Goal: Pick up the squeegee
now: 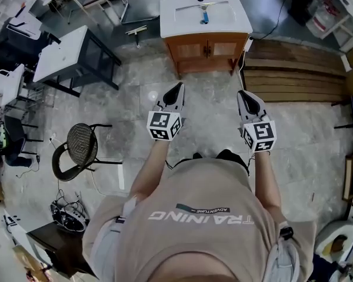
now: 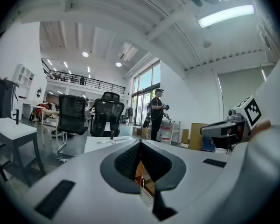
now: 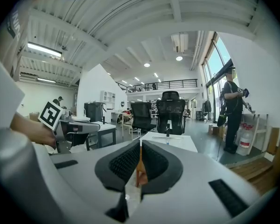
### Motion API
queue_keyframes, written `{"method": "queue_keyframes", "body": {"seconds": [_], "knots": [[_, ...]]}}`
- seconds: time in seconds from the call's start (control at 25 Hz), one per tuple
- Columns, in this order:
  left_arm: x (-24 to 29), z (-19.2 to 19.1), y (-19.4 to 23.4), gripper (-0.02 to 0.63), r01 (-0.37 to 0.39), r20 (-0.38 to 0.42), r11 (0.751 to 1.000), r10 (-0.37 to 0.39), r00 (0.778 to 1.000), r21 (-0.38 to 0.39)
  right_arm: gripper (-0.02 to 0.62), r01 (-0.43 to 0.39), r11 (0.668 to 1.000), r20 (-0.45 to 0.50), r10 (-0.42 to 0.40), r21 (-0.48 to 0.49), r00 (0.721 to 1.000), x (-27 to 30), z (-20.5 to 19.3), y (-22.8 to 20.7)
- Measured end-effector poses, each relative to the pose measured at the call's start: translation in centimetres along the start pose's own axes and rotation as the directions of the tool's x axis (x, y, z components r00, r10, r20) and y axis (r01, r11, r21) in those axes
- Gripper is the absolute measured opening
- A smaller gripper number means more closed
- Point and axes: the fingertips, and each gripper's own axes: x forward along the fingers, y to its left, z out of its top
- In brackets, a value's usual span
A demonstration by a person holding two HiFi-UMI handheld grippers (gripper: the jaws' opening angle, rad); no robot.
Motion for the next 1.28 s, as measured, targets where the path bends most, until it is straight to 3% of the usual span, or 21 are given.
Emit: {"method": "queue_keyframes", "body": {"seconds": [0.28,0.8,0.92,1.08,1.28], "knots": [[2.7,-0.9,1.6,0.012,0.012,-0.033,1.000,-0.013,0.999,-0.011,0.037,0.032,0.999,-0.020,-0.031,0.018,0.999,2.3,-0.7,-2.6],[15.0,1.3,5.2,0.012,-0.057,-0.047,0.998,0.058,0.997,0.025,0.037,-0.101,0.994,0.021,0.102,-0.038,0.995,14.6,1.0,-11.5],[17.8,1.7,5.9,0.012,-0.105,-0.034,0.994,0.105,0.994,-0.009,0.037,-0.132,0.990,0.037,0.134,-0.046,0.990,17.5,2.0,-14.3],[19.5,0.6,7.3,0.012,-0.203,-0.047,0.972,0.199,0.979,-0.121,0.037,-0.171,0.985,0.028,0.172,-0.037,0.985,20.0,2.1,-16.7],[21.8,1.2,8.0,0.012,-0.227,-0.047,0.968,0.224,0.974,-0.102,0.037,-0.196,0.980,0.028,0.197,-0.027,0.980,21.6,2.2,-18.4]]}}
